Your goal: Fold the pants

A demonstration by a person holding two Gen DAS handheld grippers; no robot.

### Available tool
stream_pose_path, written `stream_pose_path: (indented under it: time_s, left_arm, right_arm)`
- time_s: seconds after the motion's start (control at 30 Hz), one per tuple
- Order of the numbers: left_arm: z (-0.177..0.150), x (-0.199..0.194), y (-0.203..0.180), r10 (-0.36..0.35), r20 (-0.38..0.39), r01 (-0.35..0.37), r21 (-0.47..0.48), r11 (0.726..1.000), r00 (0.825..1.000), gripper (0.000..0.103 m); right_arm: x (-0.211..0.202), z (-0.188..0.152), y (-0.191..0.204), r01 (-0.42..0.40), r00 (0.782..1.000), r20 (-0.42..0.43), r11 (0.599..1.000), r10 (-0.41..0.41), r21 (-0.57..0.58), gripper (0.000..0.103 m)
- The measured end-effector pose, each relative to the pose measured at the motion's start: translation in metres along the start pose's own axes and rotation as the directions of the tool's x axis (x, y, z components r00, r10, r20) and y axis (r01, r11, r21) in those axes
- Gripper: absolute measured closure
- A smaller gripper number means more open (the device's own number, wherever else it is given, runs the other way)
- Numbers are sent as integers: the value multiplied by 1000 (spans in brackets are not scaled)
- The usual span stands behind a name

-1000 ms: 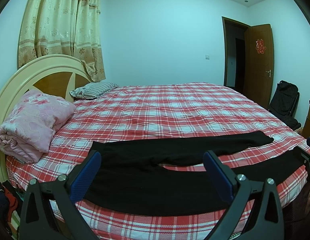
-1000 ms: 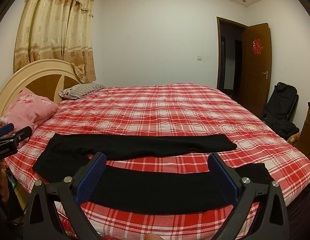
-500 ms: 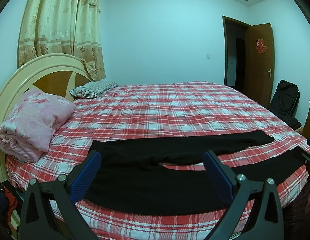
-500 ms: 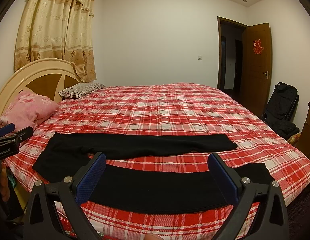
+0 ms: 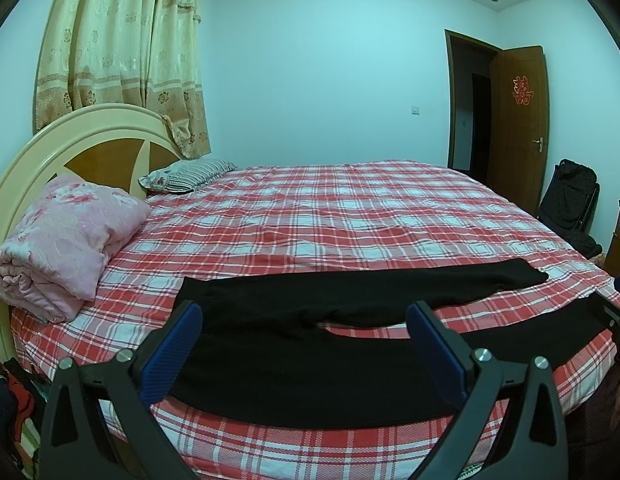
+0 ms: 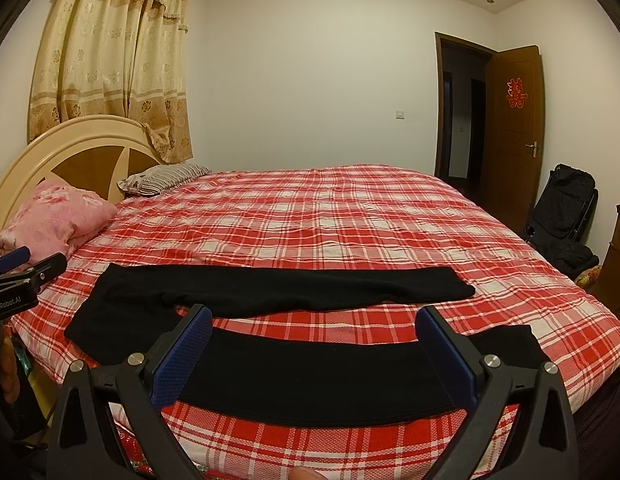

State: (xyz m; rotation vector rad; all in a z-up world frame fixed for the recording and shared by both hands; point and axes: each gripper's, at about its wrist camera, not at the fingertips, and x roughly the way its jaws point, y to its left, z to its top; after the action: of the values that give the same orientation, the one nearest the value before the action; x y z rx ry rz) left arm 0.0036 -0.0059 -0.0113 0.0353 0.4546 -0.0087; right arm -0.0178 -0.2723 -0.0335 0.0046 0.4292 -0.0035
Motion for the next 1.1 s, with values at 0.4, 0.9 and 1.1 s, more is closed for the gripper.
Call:
stream_pose_path:
  time_s: [0.4, 0.9, 1.1]
  left_arm:
    - [-1, 1, 0, 0, -4, 0, 0, 1000, 1000, 0]
    - [-6, 12, -2, -10, -30, 10, 2, 1000, 999, 0]
    - [-15, 41, -1, -33, -73, 34, 19, 999, 997, 0]
  right_arm:
    - [2, -2, 0, 0, 1000, -4, 1000, 0, -2, 1]
    - [19, -11, 1, 8, 999, -48, 1000, -9, -11, 1]
    - [46, -18, -9, 68, 994, -84, 997, -71, -36, 1]
